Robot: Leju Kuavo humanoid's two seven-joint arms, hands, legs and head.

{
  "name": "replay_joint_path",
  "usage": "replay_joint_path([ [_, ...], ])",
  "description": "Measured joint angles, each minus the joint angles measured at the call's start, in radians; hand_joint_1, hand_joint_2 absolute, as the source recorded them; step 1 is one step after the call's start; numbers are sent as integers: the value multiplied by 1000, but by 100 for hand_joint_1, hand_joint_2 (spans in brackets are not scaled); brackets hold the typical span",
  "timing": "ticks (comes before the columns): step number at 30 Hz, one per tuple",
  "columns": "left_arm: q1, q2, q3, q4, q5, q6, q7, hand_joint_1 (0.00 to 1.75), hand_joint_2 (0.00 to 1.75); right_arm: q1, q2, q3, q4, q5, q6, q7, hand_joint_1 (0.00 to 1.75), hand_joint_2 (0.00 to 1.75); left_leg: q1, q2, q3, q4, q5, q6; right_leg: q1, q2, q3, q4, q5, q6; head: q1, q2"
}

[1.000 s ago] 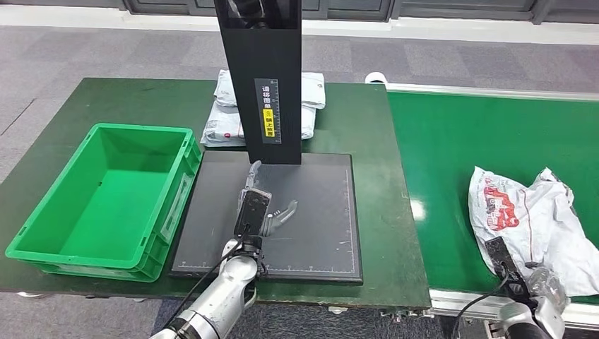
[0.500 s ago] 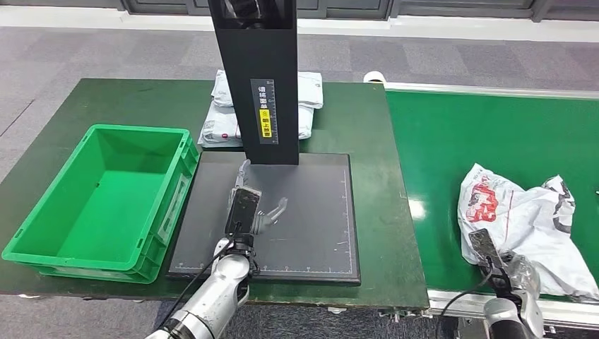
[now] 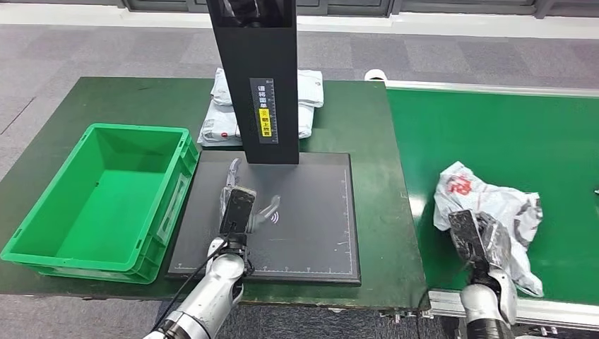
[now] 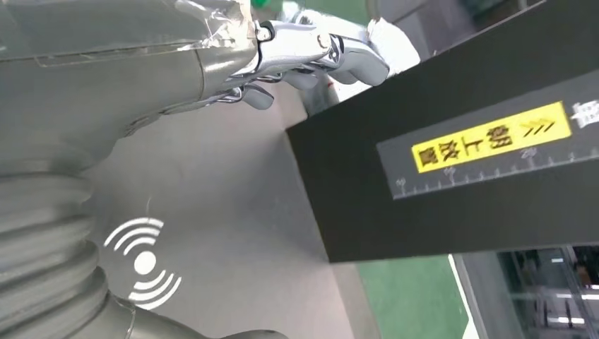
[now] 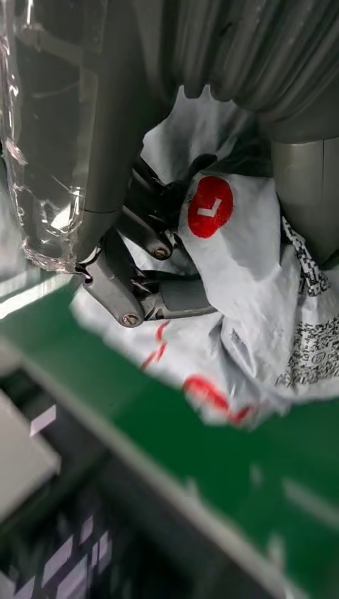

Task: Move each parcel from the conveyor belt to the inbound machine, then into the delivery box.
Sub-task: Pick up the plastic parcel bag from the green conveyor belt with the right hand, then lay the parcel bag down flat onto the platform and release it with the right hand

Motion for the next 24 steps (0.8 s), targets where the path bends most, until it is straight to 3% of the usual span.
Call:
replay_joint_path([
  [6, -66, 2, 17, -21, -38, 45, 16, 0, 175, 4, 75, 305, -209, -14, 0, 13, 175, 175, 0, 0, -2, 0, 2, -3, 0, 0, -3, 4, -1, -2, 0, 0],
  [13, -160, 5, 22, -27, -49, 43, 44, 0, 175, -128, 143, 615, -191, -85, 33, 38, 175, 175, 1, -1, -3, 0, 5, -7, 1, 0, -5, 5, 0, -4, 0, 0],
  [18, -172, 14, 22, -47, -30, 22, 51, 0, 175, -199, 149, 771, -158, -178, 157, 67, 175, 175, 1, -1, -3, 0, 5, -7, 1, 0, -5, 5, 0, -4, 0, 0],
  [24, -177, 19, 21, -70, -15, -6, 71, 0, 175, -203, 136, 892, -115, -251, 303, 111, 175, 175, 1, -2, -3, 0, 4, -7, 1, -1, -6, 5, 0, -5, 0, 0],
])
